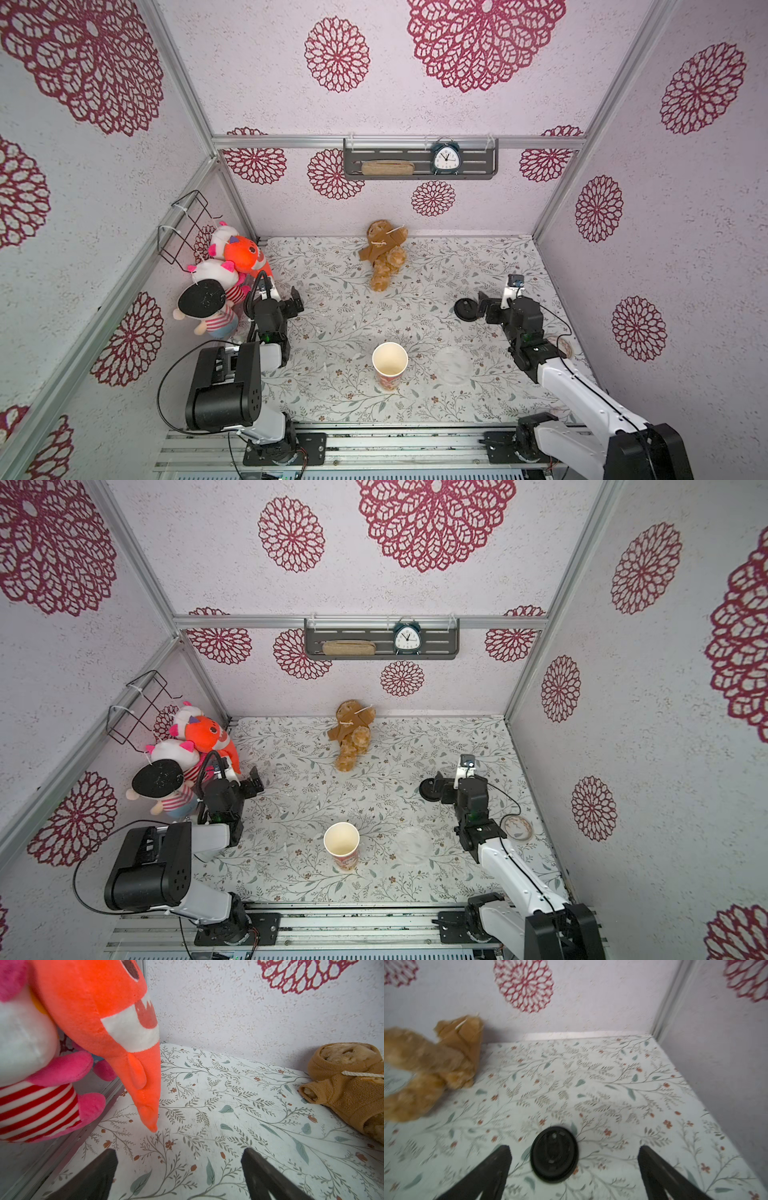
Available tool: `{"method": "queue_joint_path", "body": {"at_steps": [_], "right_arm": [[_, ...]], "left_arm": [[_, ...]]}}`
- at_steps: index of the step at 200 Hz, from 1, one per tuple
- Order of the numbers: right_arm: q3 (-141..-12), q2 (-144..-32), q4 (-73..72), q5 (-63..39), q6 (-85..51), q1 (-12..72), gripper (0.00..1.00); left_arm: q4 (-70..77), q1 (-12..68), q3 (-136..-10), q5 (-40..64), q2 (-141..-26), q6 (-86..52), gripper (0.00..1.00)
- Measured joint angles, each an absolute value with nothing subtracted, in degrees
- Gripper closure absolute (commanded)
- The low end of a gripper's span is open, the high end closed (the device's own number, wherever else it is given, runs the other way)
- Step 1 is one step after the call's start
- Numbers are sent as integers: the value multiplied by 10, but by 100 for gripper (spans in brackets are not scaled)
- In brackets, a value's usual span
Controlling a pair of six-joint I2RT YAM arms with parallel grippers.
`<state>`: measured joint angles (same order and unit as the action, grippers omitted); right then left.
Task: Put the leak-proof paper on the milk tea cups
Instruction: Move the cup to the center of the board.
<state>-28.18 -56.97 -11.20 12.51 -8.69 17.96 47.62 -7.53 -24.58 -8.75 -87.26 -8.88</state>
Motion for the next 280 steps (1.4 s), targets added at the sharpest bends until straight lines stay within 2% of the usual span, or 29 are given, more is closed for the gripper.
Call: {"method": "queue_joint_path", "body": {"at_steps": [15, 32, 68, 113, 140, 170, 203, 280], "right_arm": [[-283, -539, -39, 115, -98, 224, 1], [-283, -507, 19, 108, -116, 272, 1], [-288, -483, 89, 99, -155, 389, 1], [-286, -508, 108, 101, -170, 553, 1], [-264, -514, 78, 102, -162, 619, 1], [-201, -504, 2, 99, -136, 670, 1], [-160, -515, -87, 98, -100, 703, 1], [-166, -648, -278, 77, -68, 721, 1]], "left_arm": [[421, -62, -245, -128, -819, -88, 3], [326, -39, -257, -167, -703, -109, 3], [178, -20, -322, -182, -508, -182, 3], [14, -16, -339, -143, -445, -239, 3], [-42, -11, -335, -98, -432, -254, 3], [-33, -6, -319, -53, -418, -258, 3], [47, 26, -245, -15, -415, -252, 2], [171, 67, -170, 18, -416, -224, 3]]}}
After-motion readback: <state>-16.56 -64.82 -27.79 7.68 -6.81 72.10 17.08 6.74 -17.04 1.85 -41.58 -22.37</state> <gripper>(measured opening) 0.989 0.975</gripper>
